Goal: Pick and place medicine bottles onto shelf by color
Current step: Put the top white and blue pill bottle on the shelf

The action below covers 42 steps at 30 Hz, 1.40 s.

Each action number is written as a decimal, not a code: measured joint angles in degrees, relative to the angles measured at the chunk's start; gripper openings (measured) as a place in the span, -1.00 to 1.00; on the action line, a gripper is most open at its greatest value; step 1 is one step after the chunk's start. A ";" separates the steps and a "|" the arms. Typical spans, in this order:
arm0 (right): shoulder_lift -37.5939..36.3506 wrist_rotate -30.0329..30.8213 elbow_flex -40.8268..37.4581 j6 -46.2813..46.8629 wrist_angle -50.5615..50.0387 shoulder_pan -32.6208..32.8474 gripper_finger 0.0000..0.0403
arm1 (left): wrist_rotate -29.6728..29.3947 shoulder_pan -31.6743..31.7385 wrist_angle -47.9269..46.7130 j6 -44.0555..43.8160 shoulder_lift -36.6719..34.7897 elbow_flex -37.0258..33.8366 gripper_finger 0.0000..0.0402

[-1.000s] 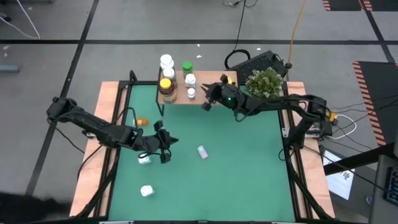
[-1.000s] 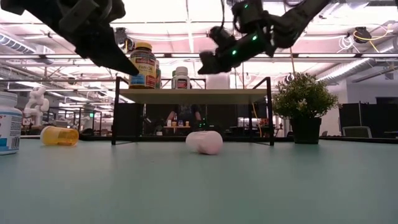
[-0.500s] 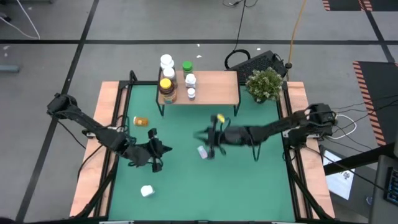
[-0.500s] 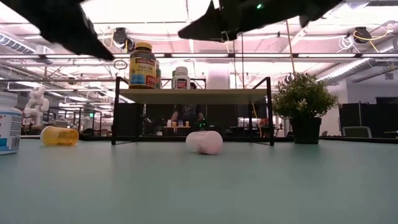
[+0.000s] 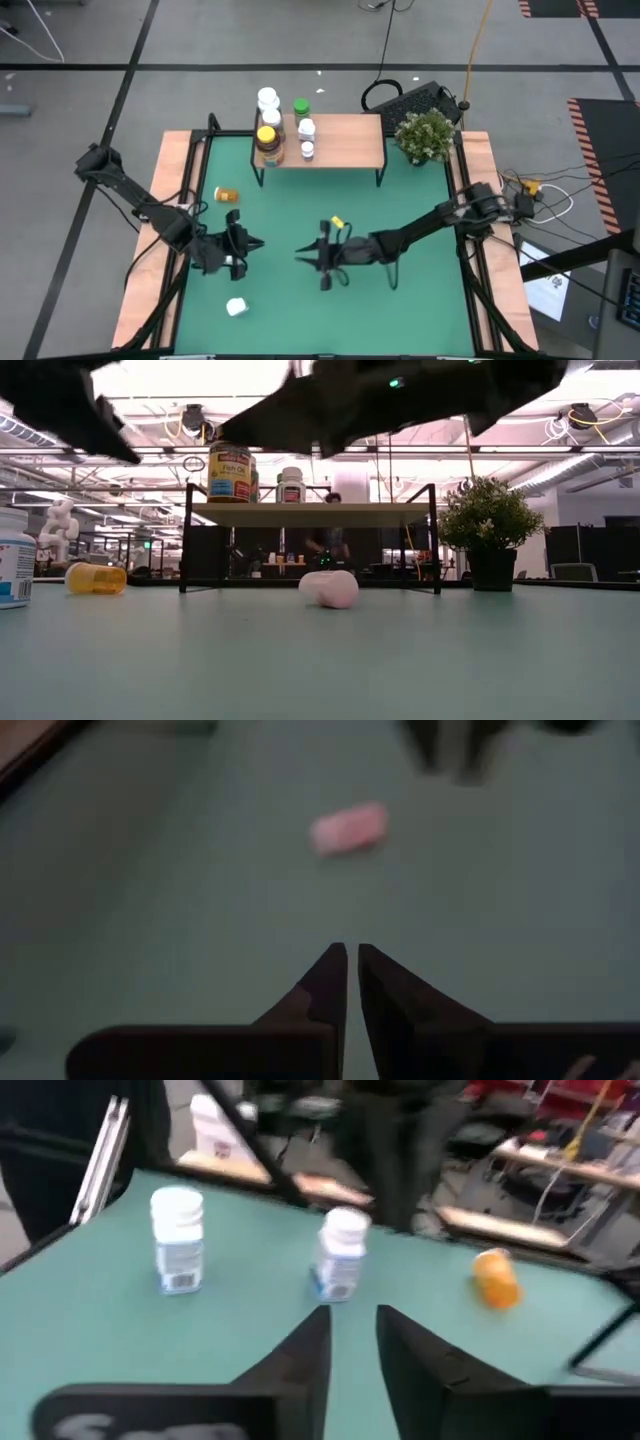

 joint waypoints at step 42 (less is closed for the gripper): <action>7.12 3.15 9.23 1.09 -1.29 -0.72 -0.07 | -6.46 0.83 0.38 3.48 8.80 -0.12 0.16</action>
